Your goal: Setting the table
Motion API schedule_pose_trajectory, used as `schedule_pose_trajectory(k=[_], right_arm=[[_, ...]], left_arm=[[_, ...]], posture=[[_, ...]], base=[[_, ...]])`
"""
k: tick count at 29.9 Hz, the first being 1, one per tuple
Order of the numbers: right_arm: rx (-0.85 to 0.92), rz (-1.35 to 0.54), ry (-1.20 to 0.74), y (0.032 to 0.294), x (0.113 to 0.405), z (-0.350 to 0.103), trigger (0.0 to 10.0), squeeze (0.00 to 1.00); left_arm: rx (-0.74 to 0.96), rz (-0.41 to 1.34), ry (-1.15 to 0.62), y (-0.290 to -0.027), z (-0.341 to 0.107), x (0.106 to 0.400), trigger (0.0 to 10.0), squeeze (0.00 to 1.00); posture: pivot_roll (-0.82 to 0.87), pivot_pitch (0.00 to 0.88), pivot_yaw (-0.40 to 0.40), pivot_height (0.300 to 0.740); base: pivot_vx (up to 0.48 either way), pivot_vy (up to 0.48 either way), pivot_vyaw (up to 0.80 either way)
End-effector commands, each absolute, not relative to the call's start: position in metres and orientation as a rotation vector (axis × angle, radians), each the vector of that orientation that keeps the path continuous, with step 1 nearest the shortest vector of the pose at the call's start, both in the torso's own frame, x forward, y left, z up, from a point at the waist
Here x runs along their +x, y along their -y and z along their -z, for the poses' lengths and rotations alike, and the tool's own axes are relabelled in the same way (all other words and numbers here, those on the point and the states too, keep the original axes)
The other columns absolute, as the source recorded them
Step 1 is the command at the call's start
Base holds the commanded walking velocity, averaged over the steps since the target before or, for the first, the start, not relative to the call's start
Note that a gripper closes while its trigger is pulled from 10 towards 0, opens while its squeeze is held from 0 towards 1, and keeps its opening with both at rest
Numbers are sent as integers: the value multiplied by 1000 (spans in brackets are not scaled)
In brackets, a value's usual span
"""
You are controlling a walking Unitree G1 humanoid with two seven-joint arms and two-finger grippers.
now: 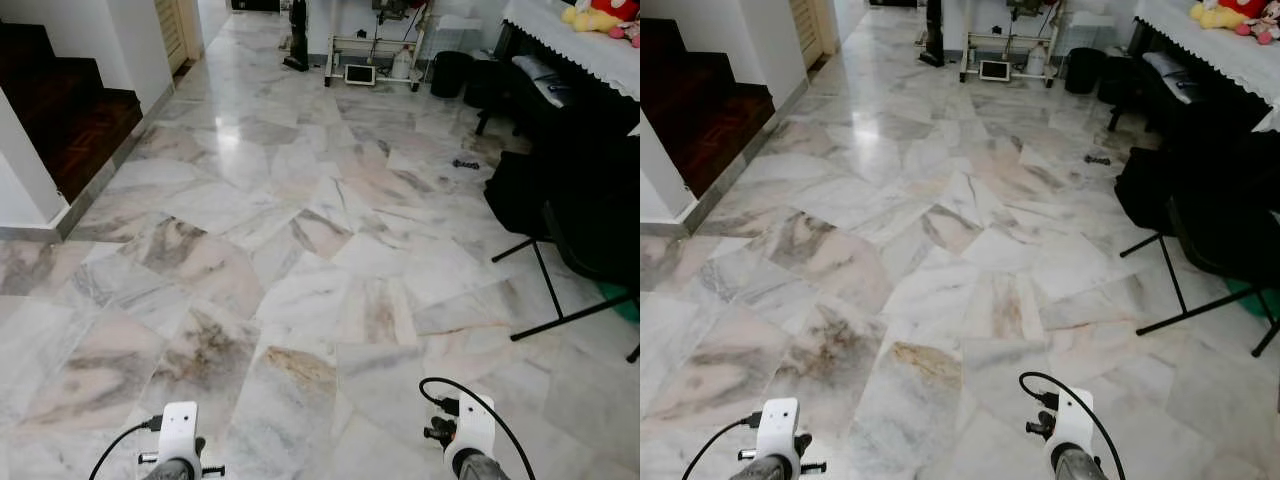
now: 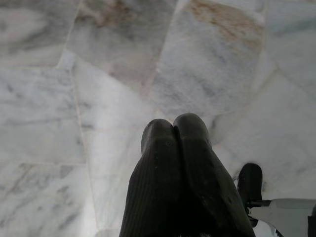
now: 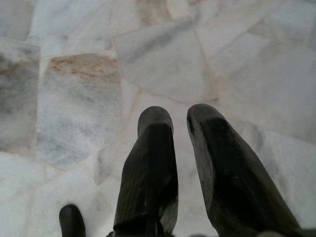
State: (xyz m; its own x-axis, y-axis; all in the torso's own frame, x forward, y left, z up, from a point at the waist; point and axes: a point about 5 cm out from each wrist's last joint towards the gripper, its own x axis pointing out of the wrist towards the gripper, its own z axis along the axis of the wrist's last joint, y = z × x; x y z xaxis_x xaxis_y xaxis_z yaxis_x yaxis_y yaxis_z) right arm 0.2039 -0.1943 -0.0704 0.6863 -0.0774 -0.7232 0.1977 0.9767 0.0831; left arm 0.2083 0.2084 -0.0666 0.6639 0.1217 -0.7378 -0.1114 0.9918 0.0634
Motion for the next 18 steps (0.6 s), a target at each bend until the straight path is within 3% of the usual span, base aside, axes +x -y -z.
schedule_pose_trajectory(k=[1, 18], right_arm=[[160, 171, -818, 197, 199, 73, 10000, 0], [141, 163, -854, 197, 191, 77, 10000, 0]], left_arm=[[9, -117, -858, -205, 70, 205, 10000, 0], [-85, -150, -875, -209, 72, 199, 10000, 0]], posture=[[76, 0, -78, 740], [74, 0, -98, 740]], base=[[0, 0, -781], [0, 0, -781]])
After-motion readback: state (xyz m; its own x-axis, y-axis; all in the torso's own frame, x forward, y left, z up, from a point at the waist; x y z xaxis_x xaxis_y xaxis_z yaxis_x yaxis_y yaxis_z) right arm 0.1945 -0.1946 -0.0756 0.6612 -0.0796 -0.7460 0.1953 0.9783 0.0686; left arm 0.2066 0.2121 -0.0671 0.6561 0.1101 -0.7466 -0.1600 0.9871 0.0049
